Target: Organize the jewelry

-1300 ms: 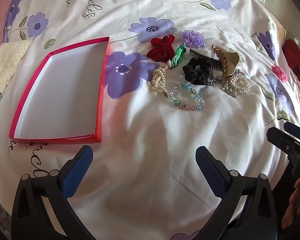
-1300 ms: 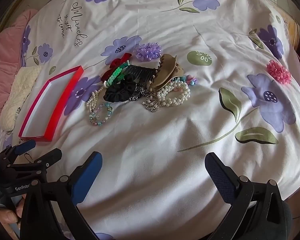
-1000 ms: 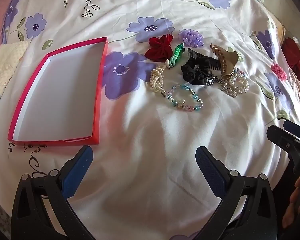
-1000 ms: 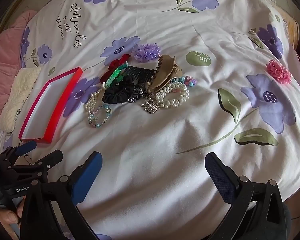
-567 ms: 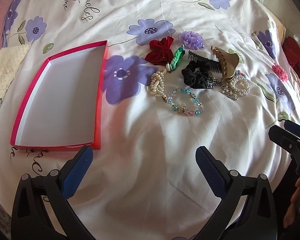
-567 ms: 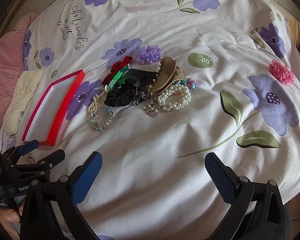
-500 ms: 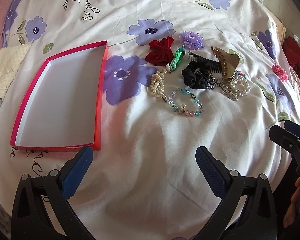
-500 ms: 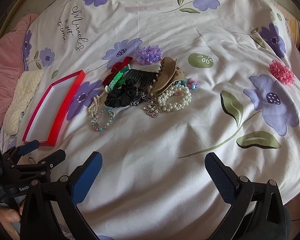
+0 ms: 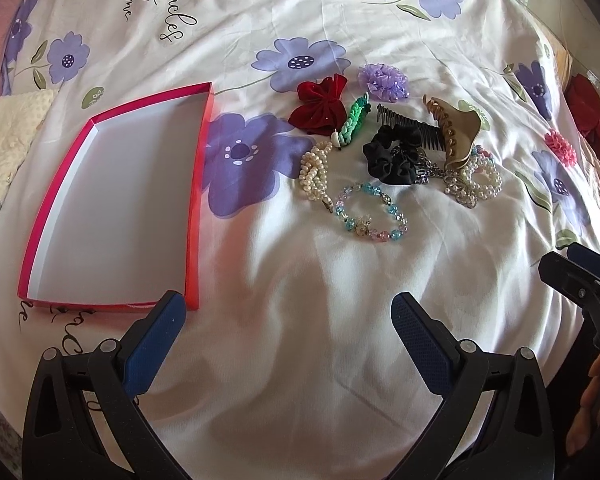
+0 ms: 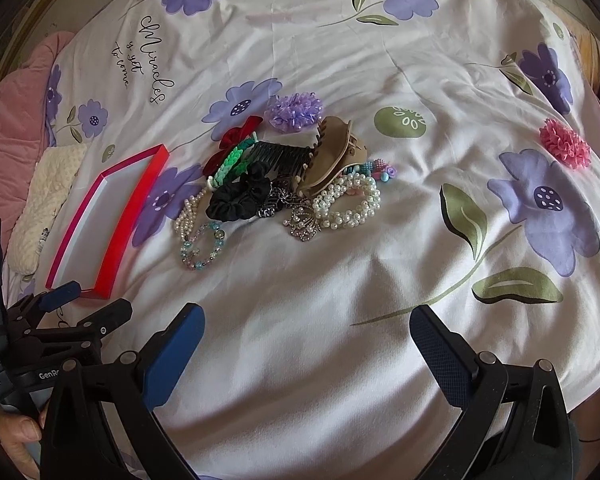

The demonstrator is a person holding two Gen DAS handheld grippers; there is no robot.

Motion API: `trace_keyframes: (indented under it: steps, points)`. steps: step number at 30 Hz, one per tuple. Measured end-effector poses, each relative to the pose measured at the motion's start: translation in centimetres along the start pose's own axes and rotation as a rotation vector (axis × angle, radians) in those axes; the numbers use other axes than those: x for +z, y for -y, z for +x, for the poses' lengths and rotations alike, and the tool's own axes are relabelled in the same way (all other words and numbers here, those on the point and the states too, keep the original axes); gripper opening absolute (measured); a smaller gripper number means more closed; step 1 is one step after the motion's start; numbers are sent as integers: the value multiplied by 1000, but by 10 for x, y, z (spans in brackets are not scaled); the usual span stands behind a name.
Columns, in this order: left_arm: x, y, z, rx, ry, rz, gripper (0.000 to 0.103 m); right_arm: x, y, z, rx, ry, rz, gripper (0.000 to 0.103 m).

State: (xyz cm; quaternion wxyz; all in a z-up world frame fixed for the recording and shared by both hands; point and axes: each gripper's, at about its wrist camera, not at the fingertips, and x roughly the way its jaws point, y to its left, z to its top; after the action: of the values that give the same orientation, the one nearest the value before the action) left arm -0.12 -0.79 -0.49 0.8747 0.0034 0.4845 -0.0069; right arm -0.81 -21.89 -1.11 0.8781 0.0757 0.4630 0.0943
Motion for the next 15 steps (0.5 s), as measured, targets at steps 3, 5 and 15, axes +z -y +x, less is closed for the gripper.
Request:
trace_keyframes:
  steps: [3,5,15]
  points:
    - [1,0,0,-2,-2,1,103,2,2,1,-4,6,-2,103]
    - [4,1,2,-3,-3,3,103,3,2,2,-3,8,0,103]
    - [17,2,11,-29,-13,6,103,13,11,8,-11,24,13,103]
